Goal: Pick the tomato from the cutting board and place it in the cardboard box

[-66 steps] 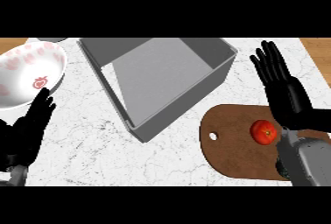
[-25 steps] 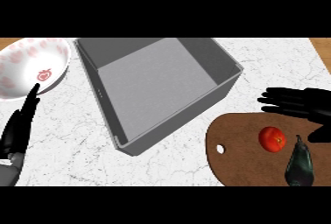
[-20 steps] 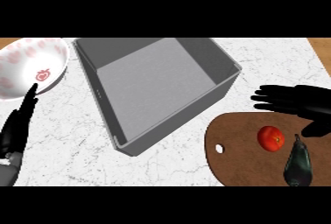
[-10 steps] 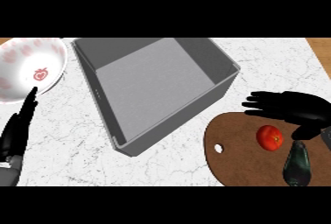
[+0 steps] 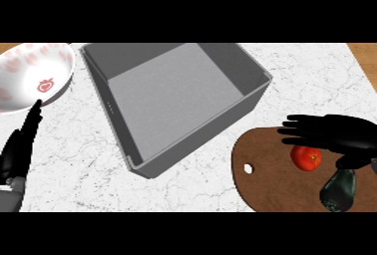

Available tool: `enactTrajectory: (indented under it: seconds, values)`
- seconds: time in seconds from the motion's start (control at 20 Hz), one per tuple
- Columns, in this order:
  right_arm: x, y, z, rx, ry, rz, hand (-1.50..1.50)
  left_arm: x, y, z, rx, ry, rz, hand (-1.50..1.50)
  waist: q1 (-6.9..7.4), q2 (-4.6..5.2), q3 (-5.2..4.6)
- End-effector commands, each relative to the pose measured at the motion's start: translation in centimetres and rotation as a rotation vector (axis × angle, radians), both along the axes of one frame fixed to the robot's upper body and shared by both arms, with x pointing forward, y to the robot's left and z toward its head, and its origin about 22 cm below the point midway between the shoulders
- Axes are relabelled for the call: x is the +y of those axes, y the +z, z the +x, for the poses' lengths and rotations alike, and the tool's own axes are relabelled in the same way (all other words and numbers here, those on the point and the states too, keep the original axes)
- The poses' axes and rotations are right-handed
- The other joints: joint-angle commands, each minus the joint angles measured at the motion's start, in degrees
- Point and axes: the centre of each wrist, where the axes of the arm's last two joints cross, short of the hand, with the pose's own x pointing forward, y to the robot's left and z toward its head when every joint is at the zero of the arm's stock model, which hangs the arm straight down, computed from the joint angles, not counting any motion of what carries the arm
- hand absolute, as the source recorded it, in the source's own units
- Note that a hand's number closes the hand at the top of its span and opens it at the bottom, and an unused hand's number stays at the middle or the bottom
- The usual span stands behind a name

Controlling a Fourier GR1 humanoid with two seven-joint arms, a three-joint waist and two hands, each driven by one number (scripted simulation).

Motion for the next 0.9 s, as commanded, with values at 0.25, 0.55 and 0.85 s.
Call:
enactTrajectory:
  seconds: [0.25, 0.55, 0.85]
  values:
    - [2.2, 0.7, -1.4, -0.004, 0.069, -0.056, -1.50, -0.1, 0.7, 0.1, 0.004, 0.005, 0.011, 0.00, 0.13, -0.04, -0.01]
    - [3.4, -3.3, -2.8, -0.002, -0.010, -0.093, -1.50, -0.6, -0.9, -1.0, -0.014, 0.016, -0.002, 0.00, 0.22, 0.00, -0.01]
    - [4.3, -3.8, -1.8, -0.125, 0.012, 0.035, 1.50, -0.1, -0.9, -0.7, 0.008, -0.010, -0.004, 0.00, 0.15, 0.05, 0.01]
